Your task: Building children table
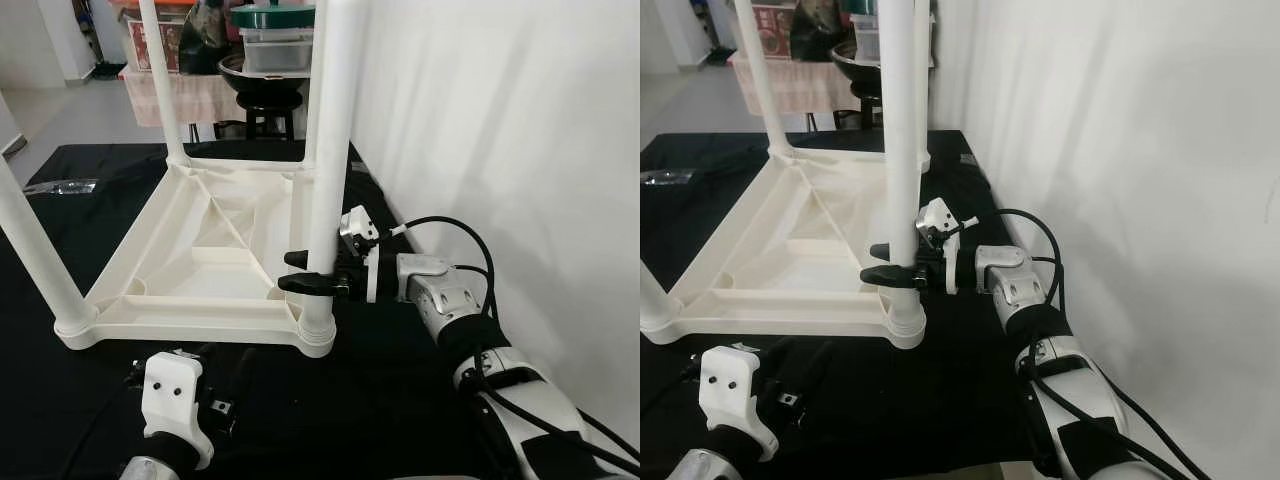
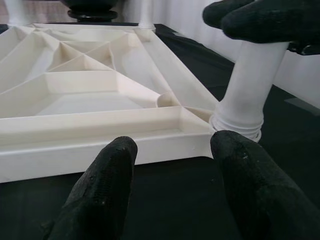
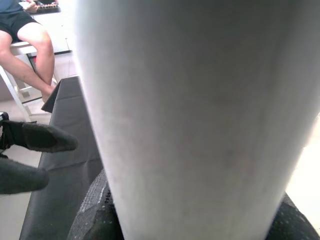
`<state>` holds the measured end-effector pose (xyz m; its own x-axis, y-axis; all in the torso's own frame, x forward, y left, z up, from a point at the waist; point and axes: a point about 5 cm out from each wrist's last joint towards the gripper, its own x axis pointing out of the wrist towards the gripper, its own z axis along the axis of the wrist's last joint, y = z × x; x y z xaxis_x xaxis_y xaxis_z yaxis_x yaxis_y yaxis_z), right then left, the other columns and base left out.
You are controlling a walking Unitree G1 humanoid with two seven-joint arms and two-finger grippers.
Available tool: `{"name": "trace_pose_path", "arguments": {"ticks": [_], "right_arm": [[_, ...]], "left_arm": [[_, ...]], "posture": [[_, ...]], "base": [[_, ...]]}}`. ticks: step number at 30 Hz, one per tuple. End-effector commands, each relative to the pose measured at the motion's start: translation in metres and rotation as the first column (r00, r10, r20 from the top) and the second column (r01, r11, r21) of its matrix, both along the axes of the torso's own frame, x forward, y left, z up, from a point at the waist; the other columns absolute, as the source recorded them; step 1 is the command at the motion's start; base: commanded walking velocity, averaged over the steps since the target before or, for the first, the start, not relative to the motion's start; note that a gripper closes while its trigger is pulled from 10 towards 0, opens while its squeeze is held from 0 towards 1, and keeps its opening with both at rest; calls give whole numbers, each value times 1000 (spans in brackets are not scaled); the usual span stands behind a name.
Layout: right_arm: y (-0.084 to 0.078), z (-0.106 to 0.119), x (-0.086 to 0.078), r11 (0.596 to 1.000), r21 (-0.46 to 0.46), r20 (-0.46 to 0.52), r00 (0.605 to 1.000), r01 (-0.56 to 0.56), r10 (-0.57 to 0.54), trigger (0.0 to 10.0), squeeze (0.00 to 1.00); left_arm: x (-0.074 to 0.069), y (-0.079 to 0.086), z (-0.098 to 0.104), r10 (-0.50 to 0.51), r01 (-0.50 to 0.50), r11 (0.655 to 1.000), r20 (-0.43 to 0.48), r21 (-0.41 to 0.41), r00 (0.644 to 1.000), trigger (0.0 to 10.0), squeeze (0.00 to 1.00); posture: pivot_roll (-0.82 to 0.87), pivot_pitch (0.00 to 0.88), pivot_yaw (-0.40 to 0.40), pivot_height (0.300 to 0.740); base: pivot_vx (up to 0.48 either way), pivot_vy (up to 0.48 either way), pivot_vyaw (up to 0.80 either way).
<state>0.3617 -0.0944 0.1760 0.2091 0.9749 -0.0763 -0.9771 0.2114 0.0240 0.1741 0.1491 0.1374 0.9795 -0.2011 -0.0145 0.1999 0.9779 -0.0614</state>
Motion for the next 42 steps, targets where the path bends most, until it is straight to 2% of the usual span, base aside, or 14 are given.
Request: {"name": "trace_pose_path", "arguments": {"ticks": [1, 9, 11, 22, 23, 24, 25, 26, 28, 32, 33, 37, 38, 42], "right_arm": [[-4, 0, 0, 1000, 12, -10, 1000, -7, 7, 0, 0], [-21, -33, -3, 957, -35, -43, 957, 287, -288, 0, 0], [-25, -56, 1, 618, -102, -58, 616, 779, -786, 0, 0], [14, -78, -33, 697, -194, 22, 713, 690, -700, 0, 0], [13, -78, -32, 691, -197, 30, 709, 695, -704, 3255, 0], [13, -78, -32, 691, -197, 30, 709, 695, -704, 3255, 0], [13, -77, -33, 681, -201, 23, 698, 705, -716, 10000, 0], [12, -73, -32, 685, -180, 7, 698, 706, -716, 10000, 0], [18, -61, -37, 751, -120, -52, 752, 649, -658, 10000, 1000], [21, -28, -36, 896, 42, -34, 897, 442, -441, 10000, 1000], [17, -20, -34, 923, 68, -8, 926, 378, -378, 10000, 788], [13, -15, -32, 939, 80, 8, 942, 334, -336, 10000, 788], [4, -12, -31, 962, 53, 29, 962, 268, -270, 10000, 0], [-12, -10, -28, 985, 8, 52, 984, 171, -171, 10000, 0]], "left_arm": [[-1, 2, 0, 3, -3, 1000, -9, 19, 1000, 10000, 0], [-2, 4, 0, -2, 2, 1000, -14, 22, 1000, 10000, 0], [-2, 6, 0, 0, 1, 1000, -16, 23, 1000, 10000, 0], [3, 1, -3, -22, 22, 1000, -21, 12, 1000, 10000, 0], [3, 1, -3, -14, 15, 1000, -20, 8, 1000, 10000, 0], [3, 1, -3, -14, 15, 1000, -20, 8, 1000, 10000, 0], [4, 1, -3, -10, 10, 1000, -20, 6, 1000, 10000, 0], [4, 1, -3, -12, 12, 1000, -19, 4, 1000, 10000, 0], [5, -1, -2, -17, 17, 1000, -17, 3, 1000, 10000, 0], [6, -1, -1, -12, 12, 1000, -12, 1, 1000, 10000, 0], [7, -1, -1, -11, 11, 1000, -10, 1, 1000, 10000, 0], [7, -1, -1, -11, 11, 1000, -9, 1, 1000, 10000, 0], [7, -2, -1, -10, 10, 1000, -7, 2, 1000, 10000, 0], [8, -1, 0, -4, 4, 1000, -3, 1, 1000, 10000, 0]], "posture": [[110, 0, -75, 740], [82, 0, -69, 740], [66, 0, -60, 740], [44, 0, -50, 740], [42, 0, -48, 740], [42, 0, -48, 740], [42, 0, -48, 740], [43, 0, -52, 740], [42, 0, -51, 740], [46, 0, -51, 740], [50, 0, -56, 740], [51, 0, -57, 740], [57, 0, -64, 740], [60, 0, -66, 740]], "base": [[0, 0, 0], [0, 0, 0], [0, 0, 0], [0, 0, 0], [0, 0, 0], [0, 0, 0], [0, 0, 0], [0, 0, 0], [0, 0, 0], [0, 0, 0], [0, 0, 0], [0, 0, 0], [0, 0, 0], [0, 0, 0]]}}
